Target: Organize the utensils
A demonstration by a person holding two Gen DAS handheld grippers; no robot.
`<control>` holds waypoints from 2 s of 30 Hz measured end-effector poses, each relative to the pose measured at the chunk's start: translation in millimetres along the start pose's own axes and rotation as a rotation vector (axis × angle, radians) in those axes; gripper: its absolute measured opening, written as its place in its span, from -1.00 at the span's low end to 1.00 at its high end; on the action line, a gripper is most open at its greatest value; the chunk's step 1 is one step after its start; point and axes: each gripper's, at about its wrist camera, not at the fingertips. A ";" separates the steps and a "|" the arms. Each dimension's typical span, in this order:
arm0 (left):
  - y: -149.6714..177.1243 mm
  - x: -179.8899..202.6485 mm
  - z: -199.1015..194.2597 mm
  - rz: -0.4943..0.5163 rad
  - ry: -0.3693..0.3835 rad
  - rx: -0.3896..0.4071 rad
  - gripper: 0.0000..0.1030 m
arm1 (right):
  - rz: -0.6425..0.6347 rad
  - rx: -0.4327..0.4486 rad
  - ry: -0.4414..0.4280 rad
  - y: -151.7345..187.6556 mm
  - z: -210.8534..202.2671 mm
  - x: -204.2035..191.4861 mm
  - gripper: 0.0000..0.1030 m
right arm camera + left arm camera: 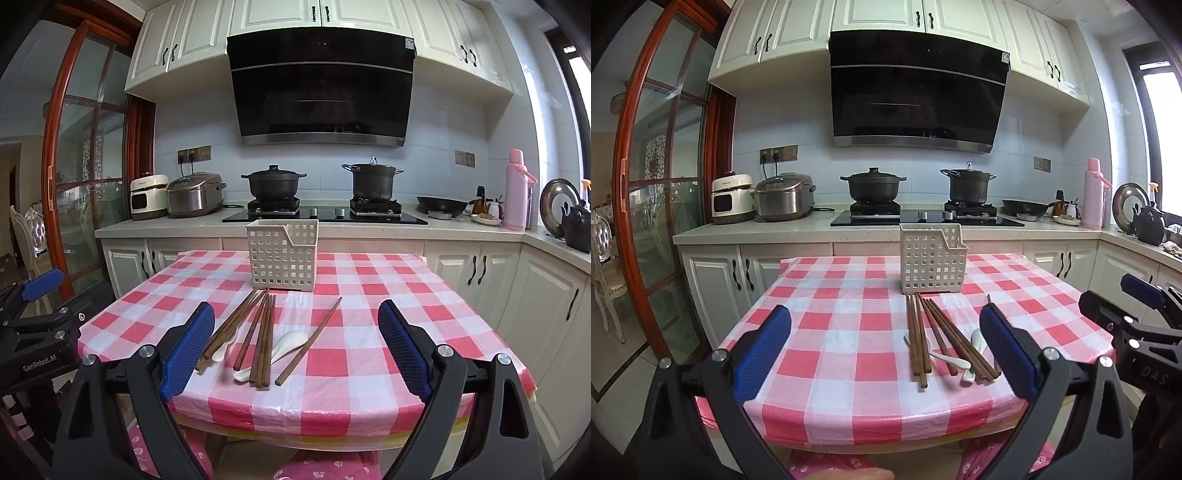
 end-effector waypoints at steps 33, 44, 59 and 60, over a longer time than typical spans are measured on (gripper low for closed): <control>-6.3 -5.1 -5.1 -0.001 -0.001 0.016 0.92 | 0.011 -0.001 -0.003 0.5 -1.1 -6.6 0.64; -5.3 -2.7 -5.3 0.005 -0.001 0.022 0.92 | 0.013 -0.001 -0.005 0.0 -2.4 -6.0 0.64; -5.9 -3.1 -5.3 0.005 0.000 0.023 0.92 | 0.015 -0.001 -0.005 -0.2 -2.6 -5.2 0.64; -5.7 -2.9 -5.4 0.005 0.000 0.023 0.92 | 0.015 -0.001 -0.005 -0.1 -2.9 -5.4 0.64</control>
Point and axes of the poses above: each gripper's, at about its wrist camera, not at the fingertips, and z roughly the way its jaws point, x to its right, y to its underside, and after that the axes turned 13 degrees about -y, right-handed
